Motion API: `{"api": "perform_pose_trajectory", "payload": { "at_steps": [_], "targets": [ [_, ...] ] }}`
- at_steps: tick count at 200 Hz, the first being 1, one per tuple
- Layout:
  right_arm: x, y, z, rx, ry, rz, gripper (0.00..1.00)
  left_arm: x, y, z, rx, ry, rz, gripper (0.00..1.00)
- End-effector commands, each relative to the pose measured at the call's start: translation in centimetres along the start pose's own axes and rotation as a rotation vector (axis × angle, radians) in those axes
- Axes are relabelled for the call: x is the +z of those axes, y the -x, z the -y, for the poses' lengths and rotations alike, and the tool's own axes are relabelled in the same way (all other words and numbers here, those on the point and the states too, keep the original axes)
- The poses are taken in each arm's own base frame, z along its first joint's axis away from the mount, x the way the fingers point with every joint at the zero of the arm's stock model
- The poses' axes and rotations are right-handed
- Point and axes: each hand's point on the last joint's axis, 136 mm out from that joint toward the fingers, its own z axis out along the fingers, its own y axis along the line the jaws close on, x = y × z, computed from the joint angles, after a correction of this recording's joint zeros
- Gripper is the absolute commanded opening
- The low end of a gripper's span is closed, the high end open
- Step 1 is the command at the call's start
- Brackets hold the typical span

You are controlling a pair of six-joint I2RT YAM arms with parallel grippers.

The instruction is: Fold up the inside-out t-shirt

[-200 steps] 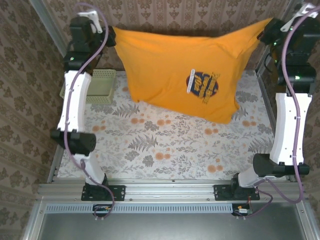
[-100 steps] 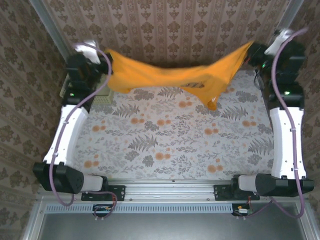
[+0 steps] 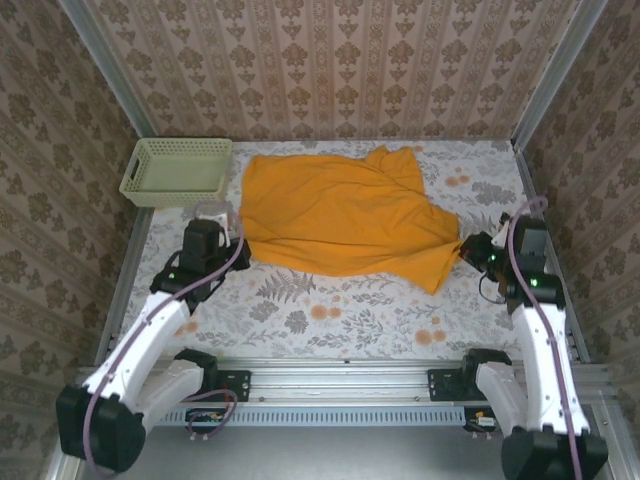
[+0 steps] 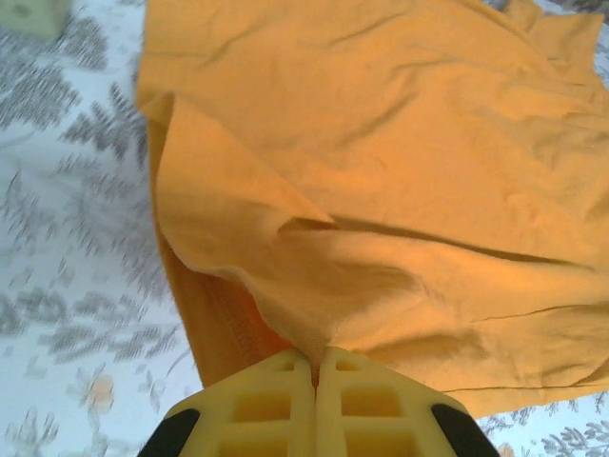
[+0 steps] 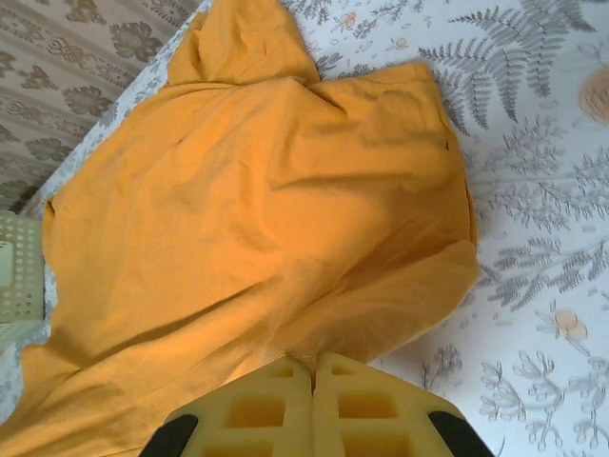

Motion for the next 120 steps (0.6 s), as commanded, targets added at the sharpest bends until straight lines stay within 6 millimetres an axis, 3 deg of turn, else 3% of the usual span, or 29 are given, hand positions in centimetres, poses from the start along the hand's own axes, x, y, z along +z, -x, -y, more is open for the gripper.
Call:
{"api": "perform_pose_trajectory", "payload": {
  "at_steps": [1, 35, 68, 82, 120],
  "targets": [
    [-0.8, -2.8, 2.6, 0.144, -0.070, -0.024, 0.00, -0.4, -5.0, -3.8, -0.160, 0.145, -0.112, 0.00],
    [-2.8, -5.6, 5.6, 0.250, -0.163, 0.004, 0.00, -1.5, -8.8, -6.3, -0.271, 0.234, -0.157, 0.00],
    [-4.9, -7.6, 7.9, 0.330, -0.230, 0.044, 0.00, -3.6, -10.3, -8.9, -0.353, 0.338, -0.101, 0.00],
    [-5.5, -8.3, 8.8, 0.352, -0.262, 0.064, 0.00, -3.9, -10.8, -9.3, -0.383, 0.334, -0.072, 0.06],
    [-7.1, -10.1, 10.7, 0.414, -0.322, 0.090, 0.00, -3.7, -13.0, -9.4, -0.456, 0.298, -0.094, 0.07]
  ]
}}
